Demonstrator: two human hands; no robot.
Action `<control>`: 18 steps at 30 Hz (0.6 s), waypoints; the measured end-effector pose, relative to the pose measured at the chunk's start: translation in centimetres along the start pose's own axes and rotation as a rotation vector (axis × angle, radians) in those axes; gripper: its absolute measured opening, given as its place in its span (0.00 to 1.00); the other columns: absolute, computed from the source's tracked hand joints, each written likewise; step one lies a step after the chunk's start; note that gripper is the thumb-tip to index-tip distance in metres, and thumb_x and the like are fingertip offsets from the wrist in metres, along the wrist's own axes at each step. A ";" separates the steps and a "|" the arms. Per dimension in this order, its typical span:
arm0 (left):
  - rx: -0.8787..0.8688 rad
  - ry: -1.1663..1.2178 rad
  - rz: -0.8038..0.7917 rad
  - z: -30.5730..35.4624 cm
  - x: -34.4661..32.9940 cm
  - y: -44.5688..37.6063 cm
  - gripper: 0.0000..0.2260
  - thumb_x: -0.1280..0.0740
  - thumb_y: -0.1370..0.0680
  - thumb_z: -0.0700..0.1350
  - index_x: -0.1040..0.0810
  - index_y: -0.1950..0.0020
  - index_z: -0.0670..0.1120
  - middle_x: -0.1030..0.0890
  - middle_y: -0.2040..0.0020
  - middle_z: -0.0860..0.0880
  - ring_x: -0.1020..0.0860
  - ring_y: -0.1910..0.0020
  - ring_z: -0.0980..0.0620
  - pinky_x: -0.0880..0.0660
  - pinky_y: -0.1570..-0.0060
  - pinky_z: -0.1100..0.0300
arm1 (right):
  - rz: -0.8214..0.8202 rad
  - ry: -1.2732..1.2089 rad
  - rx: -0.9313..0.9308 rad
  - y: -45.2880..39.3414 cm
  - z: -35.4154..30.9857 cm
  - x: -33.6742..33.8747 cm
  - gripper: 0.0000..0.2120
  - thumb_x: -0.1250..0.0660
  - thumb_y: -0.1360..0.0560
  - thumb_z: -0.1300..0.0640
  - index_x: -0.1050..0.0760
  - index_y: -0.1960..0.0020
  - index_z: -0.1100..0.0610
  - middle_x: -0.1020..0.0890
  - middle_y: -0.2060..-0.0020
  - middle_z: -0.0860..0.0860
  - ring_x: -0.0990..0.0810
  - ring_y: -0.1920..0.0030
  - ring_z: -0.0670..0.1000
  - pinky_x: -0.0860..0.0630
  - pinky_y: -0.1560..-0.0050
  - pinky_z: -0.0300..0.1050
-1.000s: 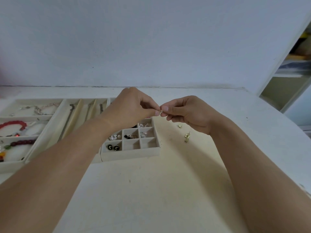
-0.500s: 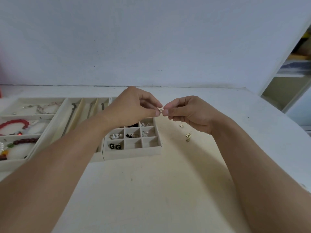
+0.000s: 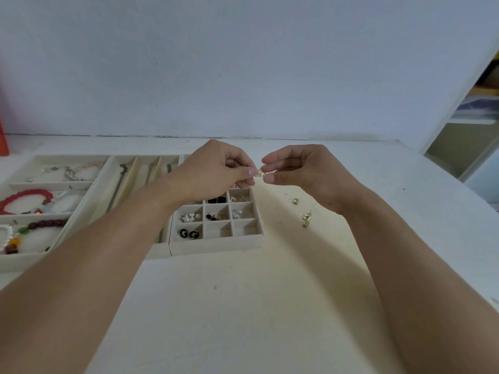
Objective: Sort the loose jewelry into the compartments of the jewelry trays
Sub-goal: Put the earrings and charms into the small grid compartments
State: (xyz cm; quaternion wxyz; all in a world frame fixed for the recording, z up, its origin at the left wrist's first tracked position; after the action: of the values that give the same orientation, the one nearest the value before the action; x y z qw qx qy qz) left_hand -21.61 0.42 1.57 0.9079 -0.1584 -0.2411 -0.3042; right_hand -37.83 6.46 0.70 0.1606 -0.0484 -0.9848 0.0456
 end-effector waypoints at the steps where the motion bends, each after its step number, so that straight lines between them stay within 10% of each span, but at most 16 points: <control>1: 0.002 -0.011 0.010 -0.1 0.1 -0.1 0.04 0.29 0.21 0.43 0.15 0.54 0.46 0.13 0.62 0.51 0.17 0.64 0.61 0.28 0.64 0.76 | 0.016 0.009 -0.002 0.0 0.0 0.4 0.12 0.19 0.33 0.59 0.14 0.51 0.50 0.12 0.53 0.51 0.14 0.49 0.51 0.26 0.32 0.62; 7: -0.009 -0.061 0.018 -0.3 0.3 -0.2 0.04 0.29 0.21 0.44 0.16 0.56 0.49 0.14 0.63 0.53 0.18 0.65 0.60 0.26 0.62 0.74 | 0.002 0.063 -0.052 0.0 0.4 0.3 0.12 0.20 0.31 0.54 0.14 0.49 0.52 0.13 0.57 0.53 0.18 0.57 0.48 0.23 0.53 0.40; 18: -0.009 -0.044 -0.022 0.1 -0.6 0.1 0.04 0.29 0.21 0.45 0.16 0.55 0.49 0.14 0.62 0.54 0.18 0.64 0.61 0.25 0.61 0.72 | -0.022 0.124 -0.065 0.1 0.4 -0.6 0.06 0.20 0.31 0.52 0.13 0.56 0.52 0.14 0.61 0.50 0.17 0.59 0.47 0.21 0.52 0.42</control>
State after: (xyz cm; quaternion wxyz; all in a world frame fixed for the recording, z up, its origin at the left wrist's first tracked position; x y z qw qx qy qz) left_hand -21.98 0.80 1.33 0.8982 -0.1664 -0.2615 -0.3116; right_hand -37.44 6.42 0.10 0.2203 -0.0454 -0.9743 0.0087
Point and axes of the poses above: each hand's wrist, its own y-axis away from the middle knuckle, its own x-axis out of the back of the hand, z = x × y, the point moved 8 cm from there along -y, towards the middle knuckle
